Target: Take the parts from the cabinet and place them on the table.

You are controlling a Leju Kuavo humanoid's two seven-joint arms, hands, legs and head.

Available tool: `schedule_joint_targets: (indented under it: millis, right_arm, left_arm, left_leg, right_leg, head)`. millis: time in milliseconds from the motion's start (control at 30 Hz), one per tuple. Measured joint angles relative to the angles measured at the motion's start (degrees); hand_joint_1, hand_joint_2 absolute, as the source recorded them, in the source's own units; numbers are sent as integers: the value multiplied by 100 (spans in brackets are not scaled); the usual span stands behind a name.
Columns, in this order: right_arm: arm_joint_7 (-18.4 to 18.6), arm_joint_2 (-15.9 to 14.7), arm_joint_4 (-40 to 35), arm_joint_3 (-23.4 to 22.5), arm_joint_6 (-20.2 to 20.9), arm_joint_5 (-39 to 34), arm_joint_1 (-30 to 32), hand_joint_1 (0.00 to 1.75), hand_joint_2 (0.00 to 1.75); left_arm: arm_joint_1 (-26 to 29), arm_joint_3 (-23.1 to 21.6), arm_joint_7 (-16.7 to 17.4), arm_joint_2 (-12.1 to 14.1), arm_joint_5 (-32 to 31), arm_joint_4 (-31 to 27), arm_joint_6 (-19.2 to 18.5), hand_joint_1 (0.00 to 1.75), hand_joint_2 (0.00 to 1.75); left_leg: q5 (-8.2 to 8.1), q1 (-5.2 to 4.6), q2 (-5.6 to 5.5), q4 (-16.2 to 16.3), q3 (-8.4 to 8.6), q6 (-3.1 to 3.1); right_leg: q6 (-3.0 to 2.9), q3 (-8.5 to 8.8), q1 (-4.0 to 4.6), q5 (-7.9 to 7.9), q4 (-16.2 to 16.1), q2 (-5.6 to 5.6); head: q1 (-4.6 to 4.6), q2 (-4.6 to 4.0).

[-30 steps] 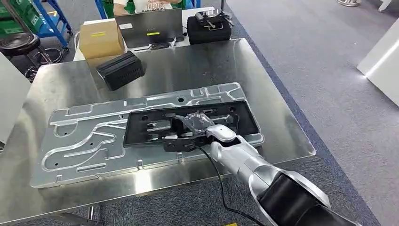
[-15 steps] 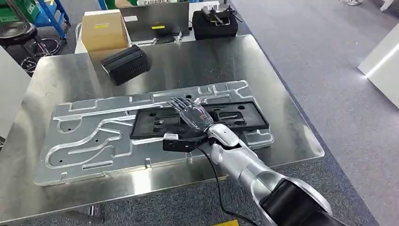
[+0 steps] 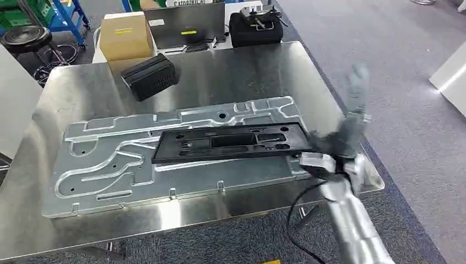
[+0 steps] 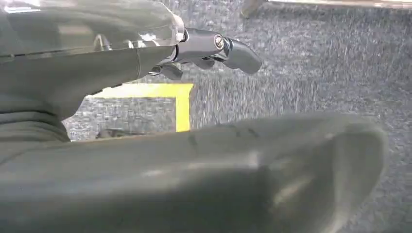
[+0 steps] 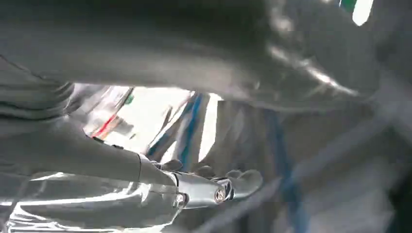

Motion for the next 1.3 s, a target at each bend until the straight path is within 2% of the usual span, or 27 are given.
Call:
schedule_joint_targets:
  millis: [100, 133, 167, 200, 267, 300, 433, 467, 500, 567, 600, 633, 667, 700, 767, 800, 833, 900, 933, 967, 1033, 1100, 1133, 1167, 1200, 1267, 1300]
  right_arm:
    - [-28, -156, -948, -1038, 0, -858, 857, 0, 0]
    - [-28, -193, -1179, -1381, 7, -1176, 1100, 0, 0]
    - [-28, -231, -1358, -1651, 9, -1353, 1288, 0, 0]
    - [-28, -267, -1501, -1857, 9, -1442, 1441, 0, 0]
    - [-31, -337, -1800, -2283, 15, -1646, 1765, 0, 0]
    - [-31, -348, -1914, -2458, 15, -1683, 1949, 0, 0]
    - [-33, -359, -2210, -3010, 72, -1619, 2470, 0, 0]
    - [-33, -354, -2250, -3100, 83, -1610, 2605, 0, 0]
    - [-33, -352, -2272, -3177, 92, -1606, 2716, 0, 0]
    - [-31, -341, -2282, -3316, 120, -1606, 2842, 0, 0]
    - [-26, -321, -2282, -3360, 162, -1606, 2903, 0, 0]
    - [-26, -293, -2282, -3399, 197, -1597, 2953, 0, 0]
    - [-26, -269, -2276, -3426, 254, -1588, 3003, 0, 0]
    - [-26, -252, -2276, -3437, 293, -1586, 3055, 0, 0]
    - [-26, -219, -2276, -3458, 348, -1593, 3116, 0, 0]
    - [-26, -210, -2276, -3463, 416, -1646, 3130, 0, 0]
    - [-22, -195, -2265, -3463, 538, -1709, 3169, 0, 0]
    - [-24, -101, -2261, -3526, 917, -1827, 3183, 0, 0]
    - [-17, -11, -2243, -3566, 1234, -1879, 3193, 0, 0]
    - [-17, 60, -2224, -3589, 1426, -1881, 3196, 0, 0]
    - [-20, 178, -2176, -3609, 1678, -1736, 3203, 0, 0]
    - [-20, 282, -2103, -3662, 1773, -1531, 3210, 0, 0]
    - [-22, 321, -2070, -3679, 1775, -1466, 3210, 0, 0]
    - [-24, 354, -2040, -3688, 1775, -1429, 3211, 0, 0]
    - [-24, 377, -2020, -3694, 1775, -1399, 3210, 0, 0]
    - [-24, 432, -1965, -3727, 1801, -1267, 3208, 0, 0]
    - [-26, 443, -1937, -3740, 1849, -1153, 3207, 0, 0]
  left_arm:
    - [58, 48, 2, 13, -7, 0, -59, 0, 0]
    - [77, 79, 4, 13, -13, 0, -63, 0, 0]
    - [88, 111, 4, 13, -17, 0, -70, 0, 0]
    - [92, 127, 0, 13, -17, 0, -85, 0, 0]
    - [82, 142, -13, 28, -17, 0, -109, 0, 0]
    - [66, 164, -13, 28, -26, 0, -109, 0, 0]
    - [74, 236, 4, 28, -79, 0, -105, 0, 0]
    - [65, 251, 11, 28, -65, 0, -107, 0, 0]
    - [64, 256, 17, 28, -46, 0, -112, 0, 0]
    - [75, 262, 28, 28, -26, 0, -112, 0, 0]
    - [72, 262, 39, 28, -50, 0, -107, 0, 0]
    - [70, 262, 52, 28, -52, 0, -101, 0, 0]
    - [72, 262, 59, 28, -52, 0, -85, 0, 0]
    - [70, 262, 59, 28, -52, 0, -70, 0, 0]
    - [62, 262, 57, 26, -91, 0, -55, 0, 0]
    - [60, 271, 57, 26, -171, 0, -55, 0, 0]
    - [57, 293, 55, 22, -254, 0, -57, 0, 0]
    - [42, 336, 48, 20, -347, 0, -59, 0, 0]
    - [45, 370, 48, 15, -376, 0, -59, 0, 0]
    - [50, 411, 52, 13, -391, 0, -55, 0, 0]
    - [56, 439, 59, 11, -428, 0, -42, 0, 0]
    - [52, 468, 61, 11, -439, 0, -39, 0, 0]
    - [52, 487, 61, 9, -446, 0, -39, 0, 0]
    - [53, 507, 61, 7, -452, 0, -39, 0, 0]
    - [57, 529, 61, 4, -452, 0, -37, 0, 0]
    - [46, 557, 59, 4, -485, 0, -37, 0, 0]
    - [27, 560, 55, 4, -496, 0, -37, 0, 0]
  left_leg:
    - [-626, 42, 1, 1335, -581, -53]
    - [-623, 53, 2, 1507, -661, -69]
    - [-493, 62, 4, 1375, -597, -76]
    - [-276, 73, 5, 1016, -414, -79]
    - [201, 92, 1, -97, 165, -53]
    - [80, 67, -7, -273, 246, -29]
    - [170, 34, -8, -310, 248, 127]
    - [226, 61, 12, -363, 260, 190]
    - [248, 56, 16, -380, 247, 228]
    - [278, 38, 26, -377, 191, 263]
    - [296, 28, 33, -373, 157, 268]
    - [316, 21, 33, -369, 127, 264]
    - [337, 17, 33, -364, 101, 255]
    - [355, 17, 33, -357, 76, 244]
    - [387, 17, 31, -335, 38, 208]
    - [401, 13, 31, -317, 35, 183]
    - [425, -1, 23, -330, 38, 145]
    - [472, 1, 22, -325, 23, 77]
    - [505, 0, 21, -342, 18, 33]
    - [483, 1, 22, -299, -5, 0]
    - [-59, 14, 17, 145, -188, -26]
    - [-669, 18, 18, 1070, -454, -67]
    - [-808, 20, 19, 1410, -517, -82]
    - [-764, 24, 20, 1496, -469, -92]
    - [-584, 26, 23, 1319, -290, -96]
    - [-150, 28, 117, 340, 399, -83]
    - [-162, 25, 274, -196, 753, -62]
  right_leg:
    - [-21, 20, 0, -32, 6, -24]
    - [-13, 22, -5, -43, 14, -20]
    - [-1, 26, -13, -55, 25, -5]
    - [12, 30, -24, -70, 44, 23]
    - [69, 61, -35, -114, 89, 73]
    - [105, 59, 1, -137, 114, 73]
    - [241, 59, -26, -77, 98, 101]
    - [273, 51, -51, -160, 151, 100]
    - [294, -22, -60, -364, 330, 96]
    - [337, -382, -66, -924, 1219, 97]
    - [355, -553, -69, -1113, 1660, 97]
    - [360, -624, -70, -1165, 1888, 97]
    - [358, -551, -72, -1071, 1839, 96]
    - [351, -336, -74, -882, 1509, 94]
    - [312, 340, -74, -499, 421, 89]
    - [277, 571, -67, -555, -3, 88]
    - [253, 534, -21, -422, 83, 97]
    - [184, 503, -3, -436, 43, 101]
    - [138, 483, -5, -399, 25, 103]
    - [80, 447, -67, -328, -26, 78]
    - [-6, 342, -54, -246, -26, 34]
    - [-15, 209, -40, -153, -13, -23]
    - [-14, 131, -32, -110, 5, -61]
    - [-13, 60, -30, -78, 25, -103]
    - [-2, -4, -30, -50, 48, -147]
    - [28, -101, -31, -16, 114, -257]
    - [51, -124, -27, -1, 158, -295]
  head:
    - [0, 0]
    - [0, 0]
    - [0, 0]
    - [0, 0]
    - [0, 0]
    - [0, 0]
    - [2, 0]
    - [0, 0]
    - [2, 0]
    - [2, 0]
    - [2, 0]
    - [2, 0]
    - [2, 0]
    - [0, 0]
    - [2, 0]
    - [0, 0]
    - [0, 0]
    - [2, 0]
    - [2, 0]
    - [2, 0]
    - [0, 0]
    - [0, 0]
    - [0, 0]
    - [0, 0]
    - [0, 0]
    - [0, 0]
    - [0, 0]
